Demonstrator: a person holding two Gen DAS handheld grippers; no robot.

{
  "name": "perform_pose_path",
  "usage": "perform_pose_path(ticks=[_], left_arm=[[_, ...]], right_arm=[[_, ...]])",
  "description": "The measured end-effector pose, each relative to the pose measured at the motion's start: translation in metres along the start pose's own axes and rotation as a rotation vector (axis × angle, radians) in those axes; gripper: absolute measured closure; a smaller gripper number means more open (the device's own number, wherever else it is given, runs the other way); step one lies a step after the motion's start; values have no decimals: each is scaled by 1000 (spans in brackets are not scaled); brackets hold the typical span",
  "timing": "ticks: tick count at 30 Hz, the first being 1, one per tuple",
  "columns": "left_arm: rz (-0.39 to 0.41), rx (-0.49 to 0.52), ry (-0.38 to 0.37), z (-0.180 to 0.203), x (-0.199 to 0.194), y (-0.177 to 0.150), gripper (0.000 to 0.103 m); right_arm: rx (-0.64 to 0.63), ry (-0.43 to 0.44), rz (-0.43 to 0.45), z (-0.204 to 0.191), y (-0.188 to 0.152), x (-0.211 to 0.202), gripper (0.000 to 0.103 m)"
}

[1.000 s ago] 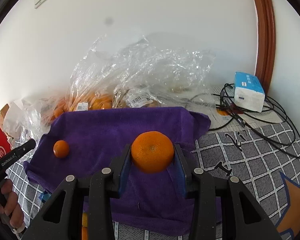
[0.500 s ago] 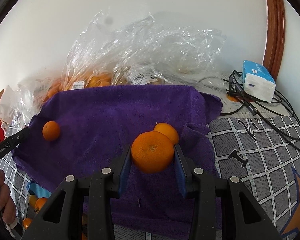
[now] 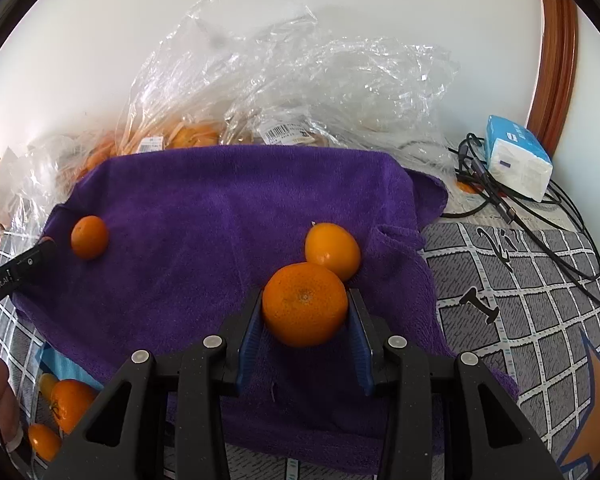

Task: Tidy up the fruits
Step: 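Carry the strawberry and orange over the towel with both grippers, then open the right gripper to drop the orange while the left gripper releases the strawberry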

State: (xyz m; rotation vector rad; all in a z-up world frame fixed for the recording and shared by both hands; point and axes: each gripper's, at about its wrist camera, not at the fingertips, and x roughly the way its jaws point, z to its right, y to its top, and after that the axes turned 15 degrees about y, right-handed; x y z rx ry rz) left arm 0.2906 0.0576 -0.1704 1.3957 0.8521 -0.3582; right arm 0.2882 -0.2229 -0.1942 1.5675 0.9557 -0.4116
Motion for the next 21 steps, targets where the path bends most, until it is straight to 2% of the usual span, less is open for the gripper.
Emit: perform_pose_path(ticks=[12,16,19,21], left_arm=[[-18,34,5,5,4,0,79],[-22,31,3,5,5,0,79],[-27,33,-10,5,4,0,77],[-30,25,-36,4,3,0,69]], right_arm=[[1,-36,-6,4,-1,1,61],[-22,-27,33,0,0,-8,44],[-27,-17,49,-2,0,-12,39],[-27,-13,52,-3,0,-13,38]])
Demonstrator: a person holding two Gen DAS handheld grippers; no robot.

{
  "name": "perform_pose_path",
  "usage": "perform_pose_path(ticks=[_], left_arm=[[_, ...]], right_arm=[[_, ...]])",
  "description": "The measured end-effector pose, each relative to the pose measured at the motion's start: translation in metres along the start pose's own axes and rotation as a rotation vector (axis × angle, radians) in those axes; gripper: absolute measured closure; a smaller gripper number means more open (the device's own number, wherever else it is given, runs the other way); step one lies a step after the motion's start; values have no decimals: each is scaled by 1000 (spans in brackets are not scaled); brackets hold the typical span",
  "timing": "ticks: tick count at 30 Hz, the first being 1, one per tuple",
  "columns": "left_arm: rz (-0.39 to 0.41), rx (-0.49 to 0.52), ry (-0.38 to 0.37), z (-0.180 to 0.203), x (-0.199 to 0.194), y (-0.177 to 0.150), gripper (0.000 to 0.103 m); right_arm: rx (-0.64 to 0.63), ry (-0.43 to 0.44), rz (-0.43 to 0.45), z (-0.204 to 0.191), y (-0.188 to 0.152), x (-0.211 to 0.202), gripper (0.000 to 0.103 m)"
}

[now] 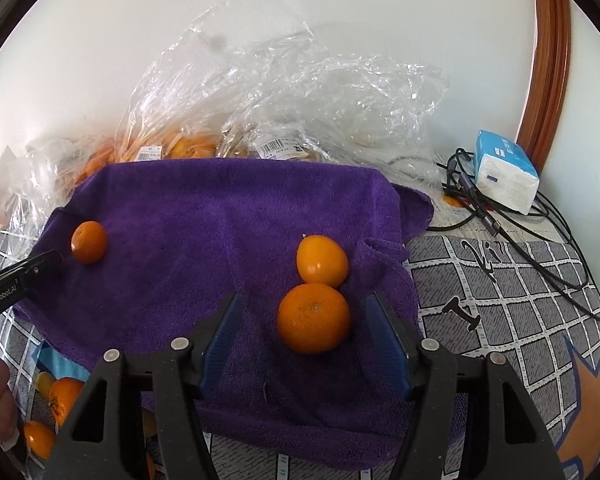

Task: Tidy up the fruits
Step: 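Open the right gripper to drop the orange while the left gripper releases the strawberry, then move the right gripper to an orange on the bedspread and close on it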

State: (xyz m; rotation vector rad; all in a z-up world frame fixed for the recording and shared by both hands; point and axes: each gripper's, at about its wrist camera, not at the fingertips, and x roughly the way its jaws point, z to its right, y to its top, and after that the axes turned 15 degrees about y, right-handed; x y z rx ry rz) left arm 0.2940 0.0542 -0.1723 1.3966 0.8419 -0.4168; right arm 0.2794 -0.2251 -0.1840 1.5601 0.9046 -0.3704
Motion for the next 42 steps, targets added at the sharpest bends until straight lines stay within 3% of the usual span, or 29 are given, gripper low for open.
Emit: perform_pose_path(ticks=[11,17,20,23,26,31,37,42], left_arm=[[44,-57,-20,-6,-15,2,63],[133,-78,-2,-15,-42,9,63],[217,-80,5,-23,-68,13,63],[223,-64,-1,-32,-84,10,62],[184,-64,2,-41,-90,2,61],[95,-90,-1,-59,-87,-27,61],[74,-57,65,-78,-95,-57,61],[30,-60,64,-94,-91,-72,59]], right_arm=[[-19,-18,36,-8,2,-14,38],[-26,8,98,-16,10,-36,38],[-24,-39,132,-23,15,-55,38],[-24,-44,132,-27,10,-75,38],[-16,6,84,-29,-5,-83,38],[-22,77,15,-42,-45,-81,54],[-8,179,-60,-63,-66,-67,55],[15,229,-99,-74,-68,-51,55]])
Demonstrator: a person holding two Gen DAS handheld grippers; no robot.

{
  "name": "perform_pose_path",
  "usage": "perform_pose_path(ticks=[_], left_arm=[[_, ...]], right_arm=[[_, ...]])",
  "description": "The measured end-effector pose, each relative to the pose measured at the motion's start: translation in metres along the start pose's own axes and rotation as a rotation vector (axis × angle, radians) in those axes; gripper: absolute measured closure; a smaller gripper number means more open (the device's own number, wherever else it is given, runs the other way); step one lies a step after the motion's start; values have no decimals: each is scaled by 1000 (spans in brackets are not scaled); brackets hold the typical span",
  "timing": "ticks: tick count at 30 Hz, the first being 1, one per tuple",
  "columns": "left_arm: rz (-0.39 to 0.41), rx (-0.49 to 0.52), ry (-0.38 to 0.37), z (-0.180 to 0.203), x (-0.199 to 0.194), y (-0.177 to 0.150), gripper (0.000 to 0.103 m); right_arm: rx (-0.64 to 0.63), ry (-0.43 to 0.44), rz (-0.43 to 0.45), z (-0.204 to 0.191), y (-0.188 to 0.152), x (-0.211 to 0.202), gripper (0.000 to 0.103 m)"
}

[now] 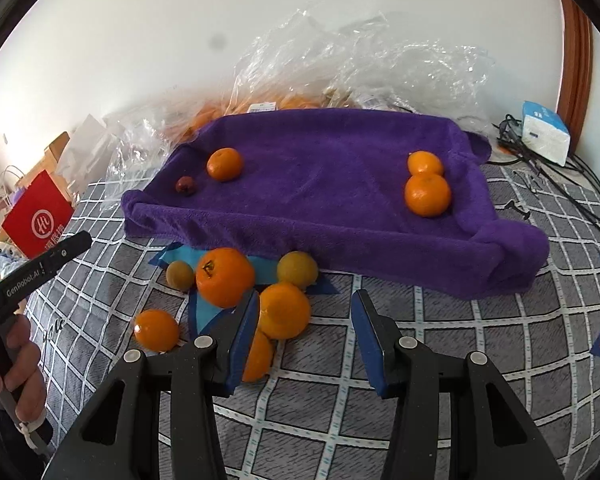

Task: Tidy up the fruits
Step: 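Move the right gripper to an orange on the bedspread and close on it, then lift the orange with the right gripper while the left gripper grasps an oval orange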

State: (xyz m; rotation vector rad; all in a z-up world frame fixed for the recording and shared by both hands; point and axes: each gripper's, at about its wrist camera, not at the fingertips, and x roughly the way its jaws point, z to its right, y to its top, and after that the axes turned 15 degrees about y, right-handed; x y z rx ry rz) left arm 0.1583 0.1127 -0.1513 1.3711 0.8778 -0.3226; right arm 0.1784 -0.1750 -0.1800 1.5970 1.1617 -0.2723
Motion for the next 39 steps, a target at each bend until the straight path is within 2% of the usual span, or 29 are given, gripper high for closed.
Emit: perform_pose_path(ticks=[5,6,7,8,13,17,19,22,24,30,35,39], left_arm=[[-61,29,4,-4,9,-16,59],[-67,37,6,-5,9,-18,59],[-70,40,4,-6,9,-20,59],[-78,37,-1,-9,9,-23,59],[-123,33,-17,-12,13,-30,59],[-117,62,4,-11,9,-36,59],[-110,83,24,-9,7,-40,59],[-113,84,45,-9,4,-43,54],[-123,71,47,-7,3,-43,48],[-143,75,-26,7,-7,-47,48],[-132,111,-103,36,-16,-44,48],[-118,105,-187,56,-24,-41,48]], right_arm=[[43,29,-56,2,1,20,55],[56,30,-55,3,2,22,57],[66,33,-52,4,2,23,67],[69,30,-55,5,3,23,68],[48,-46,22,10,0,-4,68],[-13,-137,38,20,-12,-26,68],[-12,-143,23,28,-19,-28,68],[33,-121,-14,43,-25,-24,68],[49,-103,-4,49,-28,-21,68],[38,-98,27,48,-33,-25,68],[13,-170,72,52,-38,-40,68],[45,-141,85,63,-41,-47,68]])
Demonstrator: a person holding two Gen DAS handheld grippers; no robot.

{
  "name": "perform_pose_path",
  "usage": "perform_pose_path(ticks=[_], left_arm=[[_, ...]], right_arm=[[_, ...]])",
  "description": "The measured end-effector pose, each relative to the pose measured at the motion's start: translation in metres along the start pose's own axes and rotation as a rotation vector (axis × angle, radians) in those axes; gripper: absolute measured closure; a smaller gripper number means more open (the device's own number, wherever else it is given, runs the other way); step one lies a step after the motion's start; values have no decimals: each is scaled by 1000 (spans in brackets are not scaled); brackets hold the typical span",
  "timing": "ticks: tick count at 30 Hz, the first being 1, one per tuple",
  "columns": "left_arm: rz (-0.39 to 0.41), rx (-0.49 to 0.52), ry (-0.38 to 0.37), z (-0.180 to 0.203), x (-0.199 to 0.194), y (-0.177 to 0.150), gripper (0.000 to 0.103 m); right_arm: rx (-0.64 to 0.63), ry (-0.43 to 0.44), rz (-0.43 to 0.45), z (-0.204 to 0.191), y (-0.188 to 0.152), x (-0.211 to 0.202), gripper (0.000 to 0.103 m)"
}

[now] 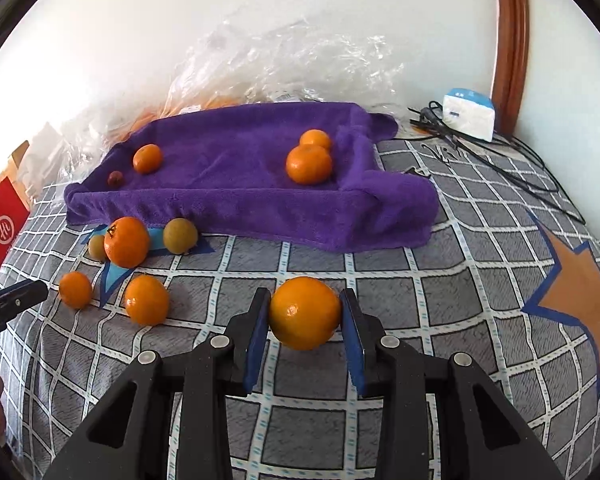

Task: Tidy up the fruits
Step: 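Lift the orange with the right gripper while the left gripper grasps an oval orange, then carry both oranges over the purple towel with both grippers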

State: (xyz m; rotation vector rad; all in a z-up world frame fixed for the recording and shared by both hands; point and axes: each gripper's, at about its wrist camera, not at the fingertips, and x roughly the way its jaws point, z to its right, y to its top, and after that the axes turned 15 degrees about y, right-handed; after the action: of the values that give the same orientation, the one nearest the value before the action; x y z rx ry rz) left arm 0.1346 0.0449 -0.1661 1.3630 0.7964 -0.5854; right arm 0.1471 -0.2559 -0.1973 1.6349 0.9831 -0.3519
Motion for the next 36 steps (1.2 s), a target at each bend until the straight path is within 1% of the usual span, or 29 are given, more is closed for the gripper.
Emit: perform_pose_path(ticks=[3,7,10,11,12,13,15,17,20,22,24,28,31,36], left_arm=[[-26,-1,-45,14,4,-1,48],[-25,36,-26,32,12,-3,48],[-56,42,-30,39,21,-4,49],[-37,40,-15,41,21,-4,53],[-32,45,-1,42,22,-4,62],[-31,52,6,44,23,-3,68],[-18,51,4,43,23,-3,68],[-22,38,10,37,21,-2,68],[4,11,12,18,14,3,68],[20,-8,61,3,12,6,68],[14,-32,104,-12,16,8,68],[-5,-96,129,-36,26,7,68],[11,-116,111,-45,26,3,67],[8,-133,84,-52,26,-1,67]], right_arm=[[9,10,1,3,1,0,68],[1,0,-10,2,1,3,68],[-8,5,-19,0,0,5,68],[-14,4,-22,-1,0,6,68],[-21,2,-23,-3,-1,6,68],[-28,0,-23,-4,-1,7,68],[-42,-2,-27,-7,-1,7,68],[-49,-6,-30,-9,-1,8,68],[-49,-4,-40,-8,-2,9,68],[-53,-9,-47,-9,-2,9,68],[-60,-19,-58,-11,-2,11,68],[-54,-28,-71,-10,-2,14,68],[-48,-41,-81,-9,-2,16,68],[-56,-59,-86,-11,-2,17,68]])
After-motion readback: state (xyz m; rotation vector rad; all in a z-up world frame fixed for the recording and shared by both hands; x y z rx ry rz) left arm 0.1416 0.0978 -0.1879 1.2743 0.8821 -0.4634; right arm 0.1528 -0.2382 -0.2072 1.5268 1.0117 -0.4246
